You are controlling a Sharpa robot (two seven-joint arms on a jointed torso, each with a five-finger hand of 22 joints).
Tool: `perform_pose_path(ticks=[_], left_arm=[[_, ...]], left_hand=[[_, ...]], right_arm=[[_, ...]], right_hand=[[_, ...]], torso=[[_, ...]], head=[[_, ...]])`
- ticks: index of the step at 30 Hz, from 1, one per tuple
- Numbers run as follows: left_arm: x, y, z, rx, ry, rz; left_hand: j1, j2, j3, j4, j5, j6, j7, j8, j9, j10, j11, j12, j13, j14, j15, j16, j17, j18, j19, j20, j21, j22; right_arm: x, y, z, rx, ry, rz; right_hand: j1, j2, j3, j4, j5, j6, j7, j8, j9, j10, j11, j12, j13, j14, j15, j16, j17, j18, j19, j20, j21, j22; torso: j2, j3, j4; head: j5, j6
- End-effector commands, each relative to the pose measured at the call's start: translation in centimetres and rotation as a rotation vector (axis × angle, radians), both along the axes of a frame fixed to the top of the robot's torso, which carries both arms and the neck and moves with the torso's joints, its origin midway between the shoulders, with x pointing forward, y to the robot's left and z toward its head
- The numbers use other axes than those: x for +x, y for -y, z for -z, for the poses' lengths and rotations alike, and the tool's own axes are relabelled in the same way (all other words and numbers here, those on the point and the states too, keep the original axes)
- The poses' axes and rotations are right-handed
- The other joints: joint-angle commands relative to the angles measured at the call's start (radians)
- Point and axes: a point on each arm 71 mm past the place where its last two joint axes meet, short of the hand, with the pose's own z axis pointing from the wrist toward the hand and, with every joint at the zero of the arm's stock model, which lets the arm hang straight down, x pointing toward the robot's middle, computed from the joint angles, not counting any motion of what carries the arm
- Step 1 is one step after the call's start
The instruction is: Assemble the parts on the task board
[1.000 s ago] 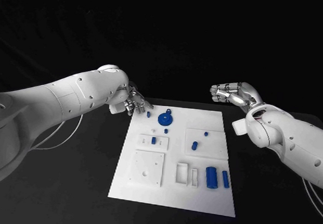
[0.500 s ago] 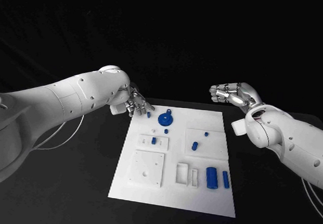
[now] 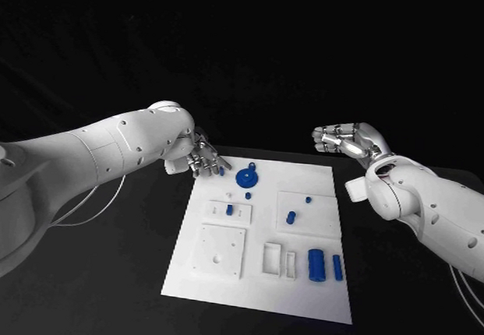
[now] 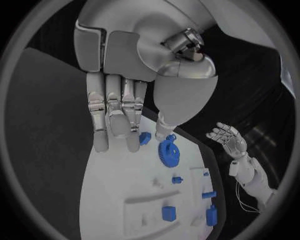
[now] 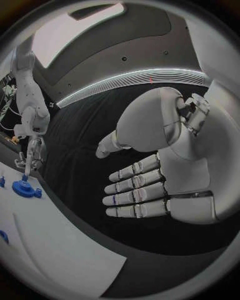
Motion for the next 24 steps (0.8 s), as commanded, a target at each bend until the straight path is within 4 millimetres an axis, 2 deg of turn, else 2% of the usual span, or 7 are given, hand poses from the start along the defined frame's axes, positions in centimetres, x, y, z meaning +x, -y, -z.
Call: perform_pose_path(ticks=[1, 9, 24], left_arm=[[-0.12, 0.30, 0.31, -0.014, -0.018, 0.023], [-0.04, -0.08, 0.61, -0.029, -0.019, 0.010], [0.00, -0.09, 0.65, -0.062, -0.017, -0.002]], left_hand=[[0.000, 0.007, 0.000, -0.006, 0.003, -0.003, 0.000, -0.004, -0.002, 0.031, 0.006, 0.004, 0.001, -0.008, -0.001, 0.005, -0.001, -0.007, 0.002, 0.002, 0.001, 0.016], [-0.002, 0.022, -0.009, -0.014, 0.002, -0.003, 0.000, -0.004, -0.004, 0.030, 0.007, 0.004, 0.001, -0.009, 0.000, 0.005, -0.002, -0.007, 0.001, 0.002, 0.000, 0.016], [0.040, 0.103, -0.043, -0.056, -0.001, -0.006, -0.001, -0.003, -0.004, 0.029, 0.006, 0.002, 0.001, -0.009, -0.001, 0.004, -0.005, -0.008, 0.001, 0.001, -0.002, 0.016]], right_arm=[[-0.01, -0.21, -0.06, 0.001, 0.004, -0.014], [0.03, -0.31, -0.01, 0.001, 0.003, -0.015], [0.16, -0.47, 0.18, 0.001, -0.007, -0.020]], right_hand=[[0.007, -0.001, -0.006, -0.002, 0.006, -0.003, 0.002, -0.004, -0.001, -0.008, 0.001, -0.002, -0.001, -0.006, 0.001, -0.007, -0.002, 0.020, -0.007, 0.001, 0.002, -0.001], [0.007, -0.001, -0.006, -0.002, 0.006, -0.003, 0.002, -0.004, -0.001, -0.008, 0.001, -0.002, -0.001, -0.006, 0.001, -0.007, -0.002, 0.020, -0.007, 0.001, 0.002, -0.001], [0.005, -0.001, -0.005, -0.001, 0.006, -0.005, 0.002, -0.004, -0.001, -0.008, 0.001, -0.002, -0.001, -0.007, 0.000, -0.007, -0.002, 0.019, -0.008, 0.001, 0.002, -0.001]], torso=[[0.000, 0.0007, 0.0016], [0.000, 0.0002, 0.0014], [0.001, 0.0003, 0.0017]], head=[[-0.001, 0.000], [-0.001, 0.003], [-0.002, 0.001]])
